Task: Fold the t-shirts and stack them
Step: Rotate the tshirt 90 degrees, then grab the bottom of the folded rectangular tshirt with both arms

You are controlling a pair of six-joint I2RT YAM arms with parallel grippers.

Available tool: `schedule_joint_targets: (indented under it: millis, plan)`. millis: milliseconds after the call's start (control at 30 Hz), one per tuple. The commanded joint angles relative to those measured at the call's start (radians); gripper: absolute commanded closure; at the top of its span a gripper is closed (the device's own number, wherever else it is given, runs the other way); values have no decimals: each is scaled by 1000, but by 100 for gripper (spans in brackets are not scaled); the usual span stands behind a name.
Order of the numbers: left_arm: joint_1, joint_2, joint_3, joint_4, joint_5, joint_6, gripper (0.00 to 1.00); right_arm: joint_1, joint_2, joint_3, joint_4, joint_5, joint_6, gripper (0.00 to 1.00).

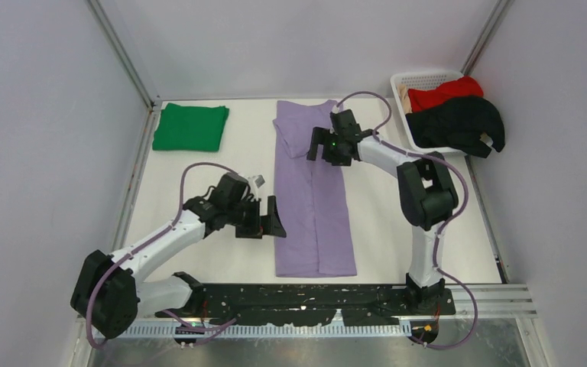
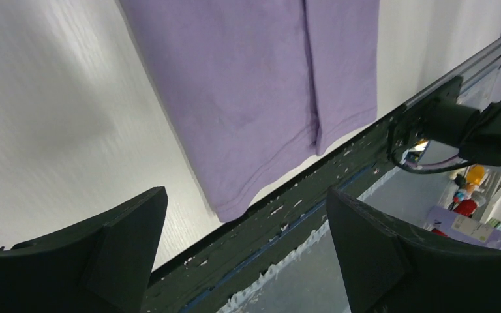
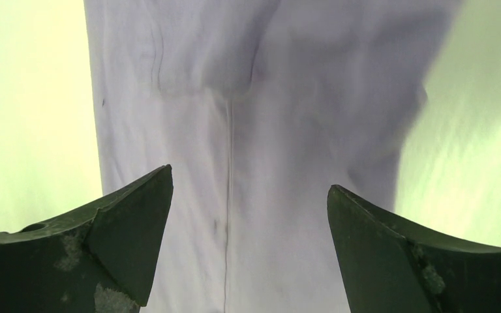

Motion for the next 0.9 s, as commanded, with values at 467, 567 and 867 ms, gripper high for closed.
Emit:
schedule_joint_targets:
  millis: [467,567,867]
  plan:
    - [-353,124,-167,167,-162,-227,47,67,-1078,-973,-34,2,75,0]
    - [-366,177,-188,178,-168,-236,58,110,-1157,-1014,-153,-15,70,3]
    - [-366,210,-194,125,-190,-252,100,340,-1201,-1079,-277,-39,115,23]
